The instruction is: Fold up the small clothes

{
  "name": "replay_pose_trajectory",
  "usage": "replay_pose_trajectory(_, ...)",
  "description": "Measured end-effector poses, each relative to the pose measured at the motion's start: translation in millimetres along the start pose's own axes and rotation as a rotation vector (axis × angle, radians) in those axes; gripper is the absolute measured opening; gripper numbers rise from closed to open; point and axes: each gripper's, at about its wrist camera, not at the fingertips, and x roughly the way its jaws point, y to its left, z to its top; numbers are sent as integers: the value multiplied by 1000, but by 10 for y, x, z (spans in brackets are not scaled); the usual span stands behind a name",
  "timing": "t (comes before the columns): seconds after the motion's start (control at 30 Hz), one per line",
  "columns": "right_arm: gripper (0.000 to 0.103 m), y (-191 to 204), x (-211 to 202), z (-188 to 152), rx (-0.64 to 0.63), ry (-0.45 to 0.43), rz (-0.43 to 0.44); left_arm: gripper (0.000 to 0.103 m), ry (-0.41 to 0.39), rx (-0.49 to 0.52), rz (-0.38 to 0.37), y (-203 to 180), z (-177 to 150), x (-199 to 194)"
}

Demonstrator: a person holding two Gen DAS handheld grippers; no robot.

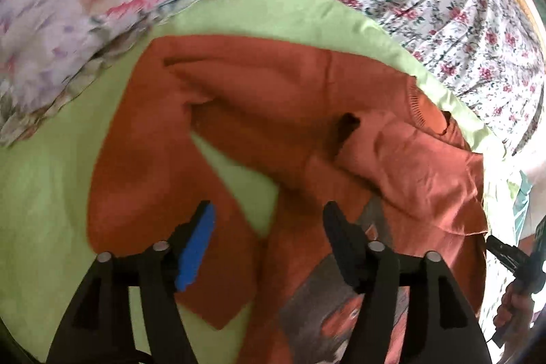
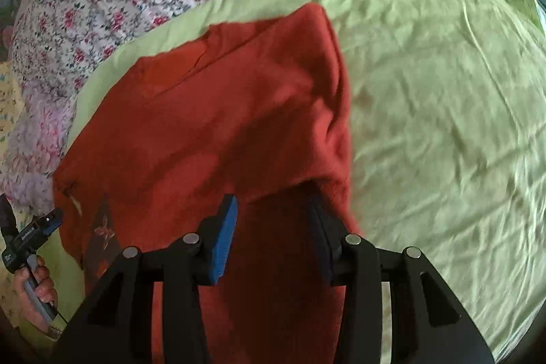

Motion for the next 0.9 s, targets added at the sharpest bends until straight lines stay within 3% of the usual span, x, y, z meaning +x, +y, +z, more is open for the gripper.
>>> replay_pose_trajectory(0.2,44,265,-58,-143,-12,20,34,77,79,18,73,92,-119,140)
replay_pose_trajectory(0.37,44,387,-64,-182,-22,26,55,79,173,97,209,96,-310,405)
replay_pose_trajectory(0.43,44,412,-65,-200,-25,29,55,81,162,108,211,122,-368,405)
replay_pose_trajectory(0.5,44,424,-66,-212,-22,33,60,73,160,113,206,152,-383,394)
replay_pose_trajectory(0.53,44,429,-65,-217,-22,33,59,58,157,116,225,187,-387,390)
replay_pose_trajectory(0.6,44,432,-61,-225,-22,35,54,41,143,114,204,274,-376,356)
replay_pose_trajectory(0.63,44,434,-55,-227,-19,35,52,21,138,110,198,303,-368,336)
replay_pose_trajectory(0.67,44,435,-53,-227,-16,35,52,11,133,97,184,346,-347,301)
replay_pose_trajectory(0.9,44,498,-34,-224,-30,29,66,4,-14,76,26,300,-236,-243)
